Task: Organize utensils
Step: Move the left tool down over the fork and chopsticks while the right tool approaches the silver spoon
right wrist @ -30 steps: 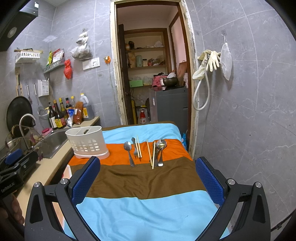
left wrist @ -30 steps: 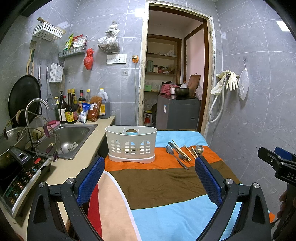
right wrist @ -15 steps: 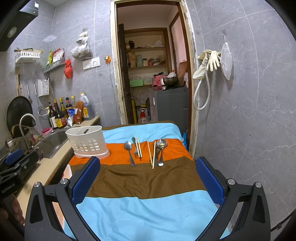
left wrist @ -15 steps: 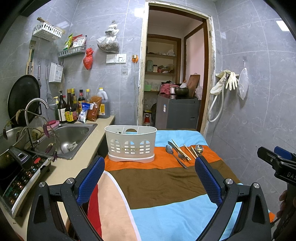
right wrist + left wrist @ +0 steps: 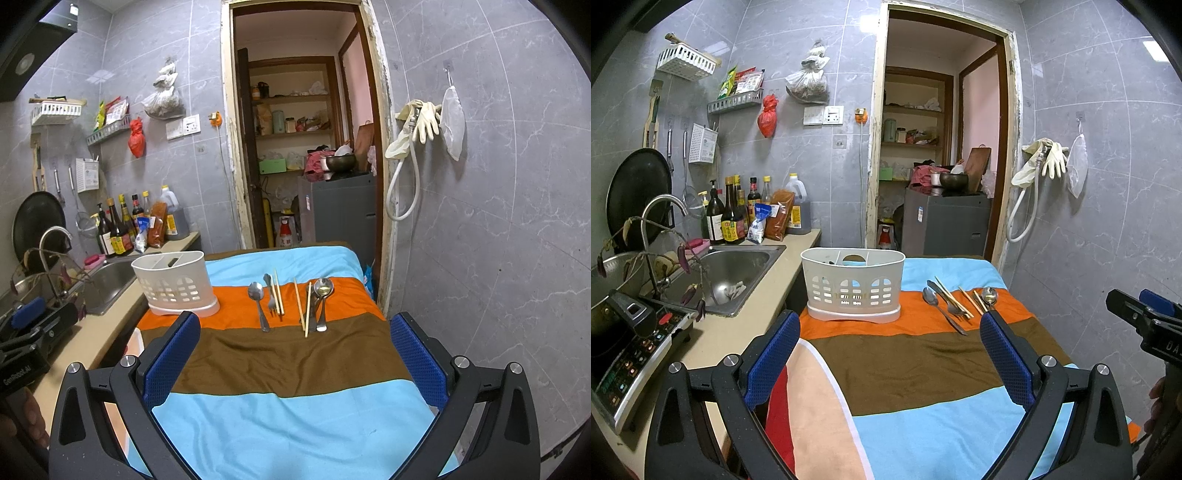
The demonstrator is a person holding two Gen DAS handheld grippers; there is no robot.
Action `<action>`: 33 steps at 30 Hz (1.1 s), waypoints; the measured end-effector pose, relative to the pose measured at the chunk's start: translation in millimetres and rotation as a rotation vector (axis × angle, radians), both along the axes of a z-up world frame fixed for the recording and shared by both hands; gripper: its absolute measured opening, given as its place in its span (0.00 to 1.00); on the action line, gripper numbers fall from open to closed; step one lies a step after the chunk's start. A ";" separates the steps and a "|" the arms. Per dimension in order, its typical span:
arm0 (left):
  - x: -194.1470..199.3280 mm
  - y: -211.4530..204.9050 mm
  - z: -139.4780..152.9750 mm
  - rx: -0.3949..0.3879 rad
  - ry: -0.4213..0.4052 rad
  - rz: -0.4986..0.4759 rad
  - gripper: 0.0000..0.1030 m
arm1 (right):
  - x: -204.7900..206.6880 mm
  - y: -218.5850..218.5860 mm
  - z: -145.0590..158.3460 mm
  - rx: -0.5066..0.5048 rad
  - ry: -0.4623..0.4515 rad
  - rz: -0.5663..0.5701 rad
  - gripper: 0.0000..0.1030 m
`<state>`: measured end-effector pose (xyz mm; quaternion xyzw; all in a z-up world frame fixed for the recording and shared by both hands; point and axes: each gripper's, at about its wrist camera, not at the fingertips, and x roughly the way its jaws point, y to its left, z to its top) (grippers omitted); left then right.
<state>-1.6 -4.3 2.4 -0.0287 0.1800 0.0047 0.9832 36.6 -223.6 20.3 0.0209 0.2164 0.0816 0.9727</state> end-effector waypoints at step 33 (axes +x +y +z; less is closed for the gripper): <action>146.8 -48.1 -6.5 -0.032 -0.001 -0.110 0.93 | 115.8 -40.2 0.3 -0.085 -0.038 -0.022 1.00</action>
